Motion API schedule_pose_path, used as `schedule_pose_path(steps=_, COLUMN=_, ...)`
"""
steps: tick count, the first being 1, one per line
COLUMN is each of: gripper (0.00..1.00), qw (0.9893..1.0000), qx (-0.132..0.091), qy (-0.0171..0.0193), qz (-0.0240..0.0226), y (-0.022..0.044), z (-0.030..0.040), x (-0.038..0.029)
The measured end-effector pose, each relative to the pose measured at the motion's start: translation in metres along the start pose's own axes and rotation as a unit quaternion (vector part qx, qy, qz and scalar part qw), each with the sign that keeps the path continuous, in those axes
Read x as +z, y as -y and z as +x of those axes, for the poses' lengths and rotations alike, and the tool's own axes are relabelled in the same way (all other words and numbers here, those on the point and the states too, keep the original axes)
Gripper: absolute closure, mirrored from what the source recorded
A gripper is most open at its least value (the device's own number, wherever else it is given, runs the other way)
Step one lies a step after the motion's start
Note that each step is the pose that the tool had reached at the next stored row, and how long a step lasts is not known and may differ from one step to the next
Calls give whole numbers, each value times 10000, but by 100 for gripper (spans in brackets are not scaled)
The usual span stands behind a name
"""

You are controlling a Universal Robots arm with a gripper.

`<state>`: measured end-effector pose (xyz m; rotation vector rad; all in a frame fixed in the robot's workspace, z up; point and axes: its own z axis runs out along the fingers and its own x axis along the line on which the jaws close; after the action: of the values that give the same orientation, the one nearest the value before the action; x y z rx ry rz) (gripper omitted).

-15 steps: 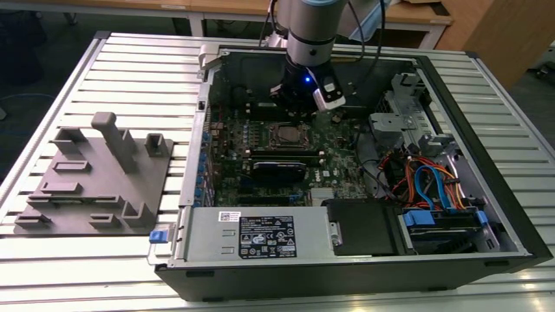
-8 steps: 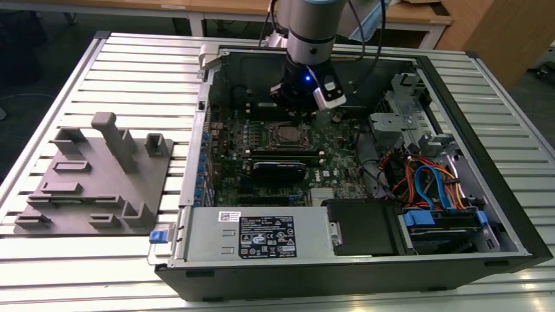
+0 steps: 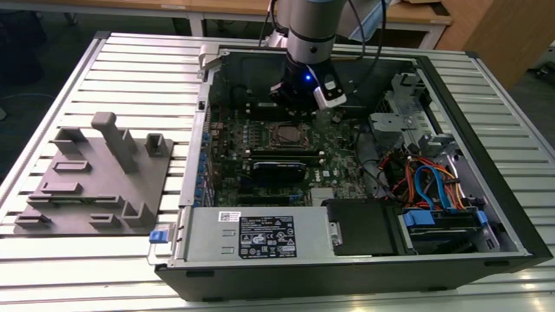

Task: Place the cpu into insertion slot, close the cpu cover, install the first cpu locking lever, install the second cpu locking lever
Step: 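Install the first cpu locking lever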

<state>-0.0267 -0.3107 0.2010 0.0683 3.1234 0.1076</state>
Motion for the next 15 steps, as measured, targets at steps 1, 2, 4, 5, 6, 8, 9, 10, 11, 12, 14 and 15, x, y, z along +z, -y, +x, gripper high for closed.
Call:
schedule_pose_path(steps=1, gripper=90, qw=10000, qx=0, qy=1, qz=32, y=0, z=0, x=4)
schedule_pose_path(steps=2, gripper=90, qw=10000, qx=-1, qy=3, qz=74, y=1, z=0, x=8)
schedule_pose_path(steps=4, gripper=90, qw=9999, qx=-3, qy=6, qz=152, y=1, z=0, x=21)
schedule_pose_path(steps=5, gripper=90, qw=9998, qx=-3, qy=7, qz=183, y=3, z=0, x=25)
schedule_pose_path(steps=6, gripper=90, qw=9998, qx=-4, qy=7, qz=203, y=3, z=0, x=30)
schedule_pose_path(steps=8, gripper=90, qw=9998, qx=-5, qy=8, qz=221, y=3, z=0, x=33)
schedule_pose_path(steps=9, gripper=90, qw=9998, qx=-5, qy=8, qz=220, y=3, z=0, x=35)
schedule_pose_path(steps=10, gripper=90, qw=9998, qx=-4, qy=9, qz=220, y=3, z=0, x=36)
schedule_pose_path(steps=11, gripper=90, qw=9998, qx=-4, qy=9, qz=220, y=3, z=0, x=36)
schedule_pose_path(steps=12, gripper=90, qw=9998, qx=-4, qy=9, qz=215, y=3, z=0, x=36)
schedule_pose_path(steps=14, gripper=90, qw=9998, qx=-3, qy=7, qz=194, y=4, z=1, x=37)
schedule_pose_path(steps=15, gripper=90, qw=9998, qx=-3, qy=7, qz=187, y=4, z=1, x=38)
